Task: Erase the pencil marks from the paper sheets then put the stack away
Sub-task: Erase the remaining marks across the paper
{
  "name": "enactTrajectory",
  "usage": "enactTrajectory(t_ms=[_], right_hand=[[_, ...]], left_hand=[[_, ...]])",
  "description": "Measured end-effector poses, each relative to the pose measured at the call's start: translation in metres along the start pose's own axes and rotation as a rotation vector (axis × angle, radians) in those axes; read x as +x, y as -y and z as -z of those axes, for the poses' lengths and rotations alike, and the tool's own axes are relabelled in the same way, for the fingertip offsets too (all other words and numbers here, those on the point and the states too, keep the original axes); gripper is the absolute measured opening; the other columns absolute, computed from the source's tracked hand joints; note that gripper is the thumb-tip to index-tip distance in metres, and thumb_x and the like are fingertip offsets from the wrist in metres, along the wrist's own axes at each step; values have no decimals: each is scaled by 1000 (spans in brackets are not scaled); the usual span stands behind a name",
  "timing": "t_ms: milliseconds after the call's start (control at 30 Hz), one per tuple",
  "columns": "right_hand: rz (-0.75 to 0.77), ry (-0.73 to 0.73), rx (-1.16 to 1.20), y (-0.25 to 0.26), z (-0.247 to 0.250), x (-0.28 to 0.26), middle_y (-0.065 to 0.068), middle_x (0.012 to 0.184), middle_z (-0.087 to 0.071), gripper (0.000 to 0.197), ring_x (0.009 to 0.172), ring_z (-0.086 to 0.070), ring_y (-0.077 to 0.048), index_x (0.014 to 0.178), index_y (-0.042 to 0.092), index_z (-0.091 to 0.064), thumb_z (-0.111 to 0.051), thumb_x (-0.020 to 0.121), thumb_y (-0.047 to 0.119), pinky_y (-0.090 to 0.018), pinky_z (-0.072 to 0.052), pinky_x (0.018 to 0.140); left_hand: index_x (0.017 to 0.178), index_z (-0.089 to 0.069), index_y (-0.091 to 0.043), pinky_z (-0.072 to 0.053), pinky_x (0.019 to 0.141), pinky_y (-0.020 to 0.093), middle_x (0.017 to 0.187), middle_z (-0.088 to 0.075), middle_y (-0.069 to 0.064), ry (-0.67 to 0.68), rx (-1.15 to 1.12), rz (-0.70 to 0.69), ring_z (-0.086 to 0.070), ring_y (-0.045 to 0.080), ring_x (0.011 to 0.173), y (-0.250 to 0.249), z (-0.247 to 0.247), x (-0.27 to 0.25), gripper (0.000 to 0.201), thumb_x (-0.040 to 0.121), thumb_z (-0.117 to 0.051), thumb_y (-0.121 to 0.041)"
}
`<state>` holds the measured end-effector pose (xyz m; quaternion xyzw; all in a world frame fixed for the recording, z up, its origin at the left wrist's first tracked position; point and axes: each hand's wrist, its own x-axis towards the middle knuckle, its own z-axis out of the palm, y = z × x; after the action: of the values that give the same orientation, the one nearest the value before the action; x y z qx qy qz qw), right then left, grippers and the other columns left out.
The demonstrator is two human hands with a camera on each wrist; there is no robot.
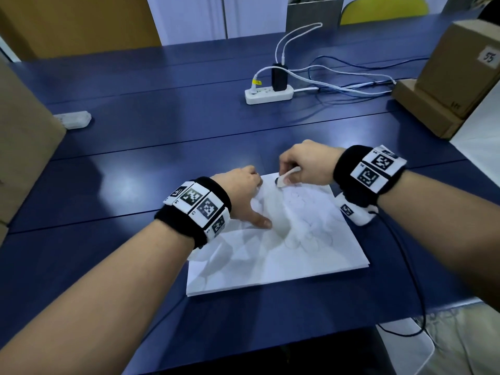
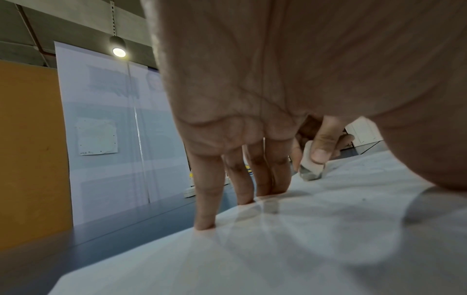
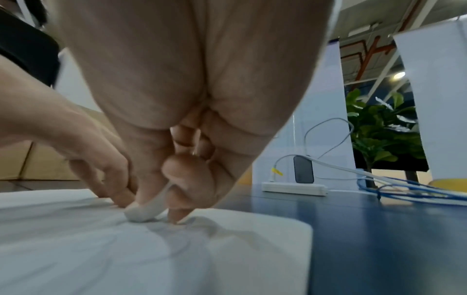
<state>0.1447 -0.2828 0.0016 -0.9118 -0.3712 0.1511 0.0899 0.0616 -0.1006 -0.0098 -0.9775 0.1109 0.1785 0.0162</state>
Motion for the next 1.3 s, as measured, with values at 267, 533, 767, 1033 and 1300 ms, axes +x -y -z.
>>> enactTrajectory(t_ms=[267, 533, 767, 1033, 1300], right_hand=[[80, 181, 35, 11, -6, -17, 6, 83, -75, 12, 83, -66, -14, 97, 26, -73, -73, 85, 26, -30, -53, 78], [102, 227, 48, 10, -6, -22, 15, 77, -70, 12, 76, -60, -1, 96, 27, -74, -75, 85, 27, -16, -46, 71], [-28, -3, -63, 0, 4, -1, 2, 98, -73, 13, 98, -64, -22, 98, 21, -71, -68, 88, 30, -36, -52, 85], [74, 199, -26, 14, -3, -19, 10, 84, -71, 7, 87, -64, -14, 90, 29, -71, -73, 84, 26, -29, -50, 78], [64, 209, 12, 6, -1, -17, 6, 85, -73, 9, 83, -65, -17, 91, 24, -71, -75, 84, 27, -29, -49, 73]], left_hand=[[123, -55, -15, -53, 81, 44, 112, -46, -3, -5, 0, -2, -54, 20, 101, 1, -1, 3, 96, 54, -73, -78], [123, -55, -15, -53, 83, 44, 113, -45, -3, 2, 4, -1, -54, 20, 102, 1, -1, 2, 95, 55, -73, -78], [122, -55, -14, -52, 85, 43, 113, -46, -3, 0, -7, -6, -54, 20, 100, 2, 0, 2, 94, 55, -73, -78], [120, -57, -15, -53, 84, 44, 111, -47, -2, 3, -15, -6, -55, 21, 99, 3, -2, 5, 95, 52, -73, -79], [122, -55, -14, -52, 84, 44, 111, -45, -2, 1, -9, -5, -53, 21, 99, 3, -2, 3, 94, 55, -73, -78]])
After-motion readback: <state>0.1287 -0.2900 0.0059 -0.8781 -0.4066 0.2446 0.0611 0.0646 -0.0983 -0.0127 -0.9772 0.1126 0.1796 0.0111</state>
